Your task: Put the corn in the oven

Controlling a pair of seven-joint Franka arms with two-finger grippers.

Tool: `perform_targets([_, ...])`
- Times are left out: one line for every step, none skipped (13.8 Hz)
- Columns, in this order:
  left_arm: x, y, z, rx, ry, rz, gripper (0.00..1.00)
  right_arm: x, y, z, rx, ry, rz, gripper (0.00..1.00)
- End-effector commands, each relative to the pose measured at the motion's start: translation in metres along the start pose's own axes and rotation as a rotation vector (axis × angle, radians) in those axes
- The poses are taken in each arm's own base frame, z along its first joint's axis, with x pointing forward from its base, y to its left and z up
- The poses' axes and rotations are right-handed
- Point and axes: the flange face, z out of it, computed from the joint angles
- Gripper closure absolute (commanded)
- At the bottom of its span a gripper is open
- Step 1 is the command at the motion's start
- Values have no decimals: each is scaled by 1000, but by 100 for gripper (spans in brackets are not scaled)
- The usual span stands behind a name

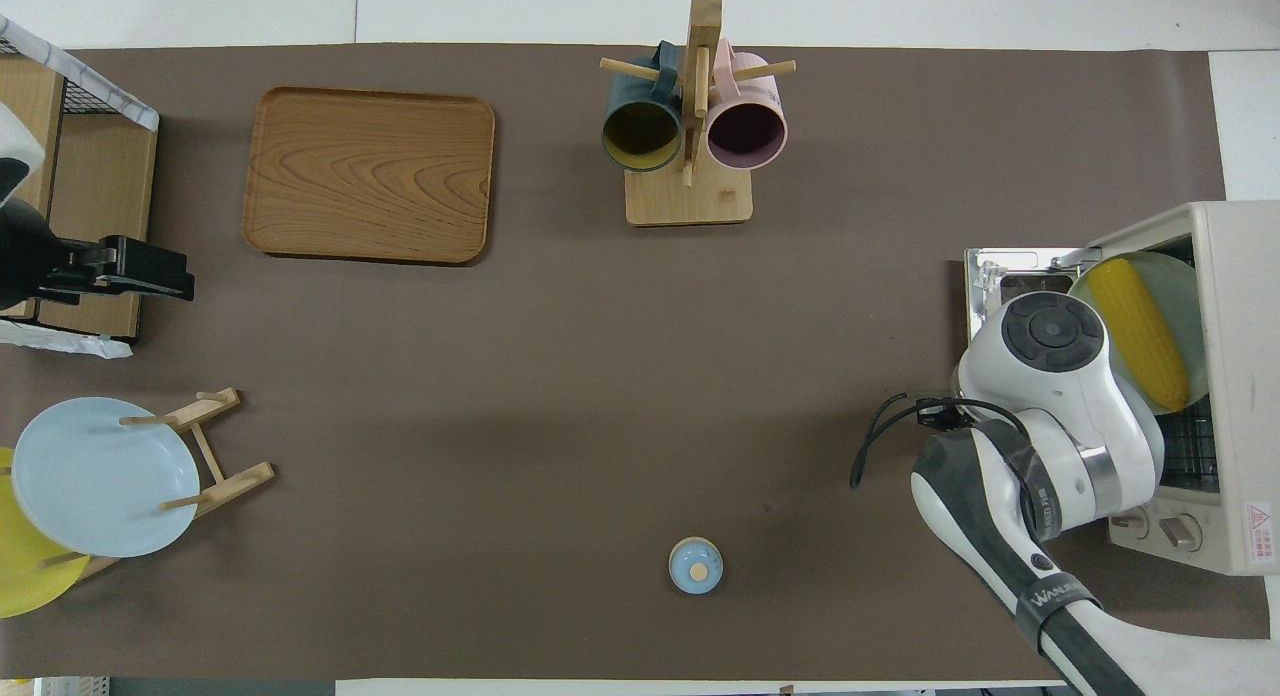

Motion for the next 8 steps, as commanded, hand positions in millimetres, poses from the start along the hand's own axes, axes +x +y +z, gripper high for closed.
perform_targets([-4, -4, -4, 21, 7, 1, 0, -7, 4, -4, -42, 9, 7, 100])
perform_targets([-4, -4, -3, 22, 6, 1, 0, -7, 7, -5, -59, 3, 8, 100])
perform_targets([-4, -4, -4, 21, 7, 1, 0, -7, 8, -5, -84, 2, 3, 100])
perform_targets([-4, -4, -4, 21, 7, 1, 0, -7, 9, -5, -97, 6, 4, 100])
perform_targets([-4, -4, -4, 21, 7, 1, 0, -6, 9, -8, -102, 10, 5, 100])
perform_targets([-4, -4, -3, 22, 6, 1, 0, -4, 10, -13, -110, 5, 7, 100])
perform_targets([-4, -3, -4, 22, 7, 3, 0, -1, 12, -18, -126, -1, 7, 100])
perform_targets([-4, -4, -3, 22, 6, 1, 0, 0, 14, -22, -146, -5, 3, 100])
